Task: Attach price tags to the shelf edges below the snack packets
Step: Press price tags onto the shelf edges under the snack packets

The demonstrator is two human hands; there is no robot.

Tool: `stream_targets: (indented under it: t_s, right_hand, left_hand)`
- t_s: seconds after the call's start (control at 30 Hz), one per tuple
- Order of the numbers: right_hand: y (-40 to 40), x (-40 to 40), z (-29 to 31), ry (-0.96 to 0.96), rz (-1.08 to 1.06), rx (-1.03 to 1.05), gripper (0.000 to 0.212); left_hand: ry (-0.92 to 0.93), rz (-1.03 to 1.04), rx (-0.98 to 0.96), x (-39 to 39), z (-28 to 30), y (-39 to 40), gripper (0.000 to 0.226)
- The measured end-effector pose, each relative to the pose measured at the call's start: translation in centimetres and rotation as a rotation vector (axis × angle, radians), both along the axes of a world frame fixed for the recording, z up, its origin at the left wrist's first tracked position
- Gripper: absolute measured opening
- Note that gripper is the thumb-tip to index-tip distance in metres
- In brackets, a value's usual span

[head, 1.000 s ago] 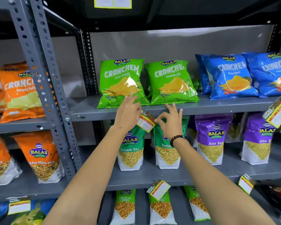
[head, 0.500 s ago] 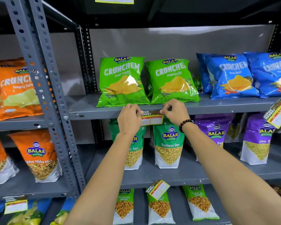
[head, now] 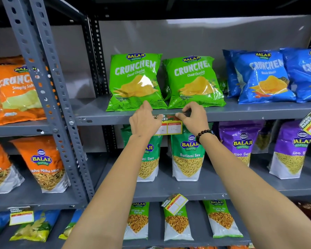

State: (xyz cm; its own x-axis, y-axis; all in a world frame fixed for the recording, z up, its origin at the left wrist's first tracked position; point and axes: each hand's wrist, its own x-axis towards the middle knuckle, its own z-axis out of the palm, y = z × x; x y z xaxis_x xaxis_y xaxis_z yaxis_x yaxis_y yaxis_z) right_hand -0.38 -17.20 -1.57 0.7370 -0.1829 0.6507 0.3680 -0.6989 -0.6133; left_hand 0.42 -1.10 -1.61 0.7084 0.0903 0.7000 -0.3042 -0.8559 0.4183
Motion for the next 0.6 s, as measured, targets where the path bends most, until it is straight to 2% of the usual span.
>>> stream_targets:
  t_s: [0.07,0.13,0.4,0.5,0.6]
  right_hand:
    - [0.4,0.3,-0.1,0.003,-0.011,0.006,0.042]
    - [0.7,0.7,-0.2,0.0,-0.058,-0.023,0.049]
    - [1.3,0.6,-1.2,-0.085,-0.134,-0.071,0.048]
    - [1.3,-0.7,-3.5,-0.176,-0.107,-0.105,0.054]
    - [1.1,-2.3,-8.4,-0.242,-0.154,-0.205,0.049]
  left_hand:
    - [0.002,0.021,0.021,0.1,0.1,-0.3,0.054]
    - [-0.002,0.038,0.014,0.3,0.1,-0.5,0.058]
    - [0.021,0.039,-0.007,0.2,0.1,-1.0,0.06]
    - [-0.082,-0.067,-0.046,-1.0,-2.5,-0.4,0.068]
    - [-0.152,-0.031,-0.02,-2.9,-7.8,0.0,0.076]
